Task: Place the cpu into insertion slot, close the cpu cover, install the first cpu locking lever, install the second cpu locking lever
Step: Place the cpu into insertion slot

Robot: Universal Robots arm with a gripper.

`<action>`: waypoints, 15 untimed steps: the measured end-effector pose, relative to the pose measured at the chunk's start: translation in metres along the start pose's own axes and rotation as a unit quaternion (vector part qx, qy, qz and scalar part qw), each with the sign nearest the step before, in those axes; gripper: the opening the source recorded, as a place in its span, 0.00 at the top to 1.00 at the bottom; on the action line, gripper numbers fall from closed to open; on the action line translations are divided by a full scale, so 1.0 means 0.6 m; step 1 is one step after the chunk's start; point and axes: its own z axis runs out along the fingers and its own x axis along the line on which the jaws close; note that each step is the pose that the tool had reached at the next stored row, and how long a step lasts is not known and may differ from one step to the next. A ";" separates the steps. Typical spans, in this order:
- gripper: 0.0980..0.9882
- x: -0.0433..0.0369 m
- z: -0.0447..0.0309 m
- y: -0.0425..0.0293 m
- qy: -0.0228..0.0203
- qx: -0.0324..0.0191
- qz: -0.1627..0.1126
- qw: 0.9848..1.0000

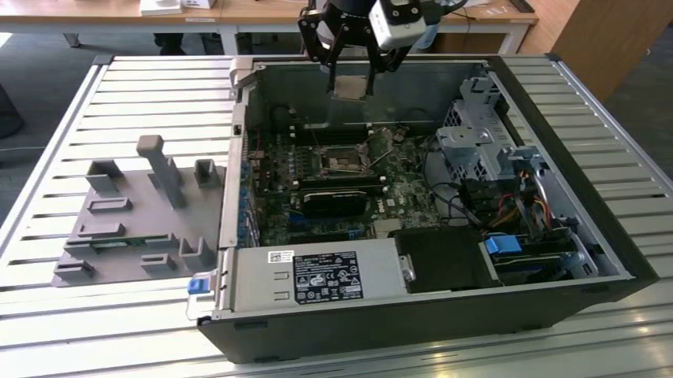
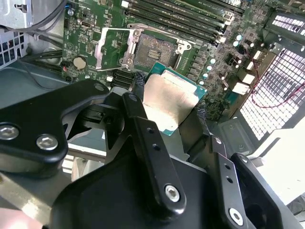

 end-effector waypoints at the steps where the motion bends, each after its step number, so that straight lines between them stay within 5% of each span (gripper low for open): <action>1: 0.50 0.000 0.000 0.000 0.000 0.000 0.002 1.000; 15: 0.50 0.000 0.000 0.000 -0.002 0.000 0.023 1.000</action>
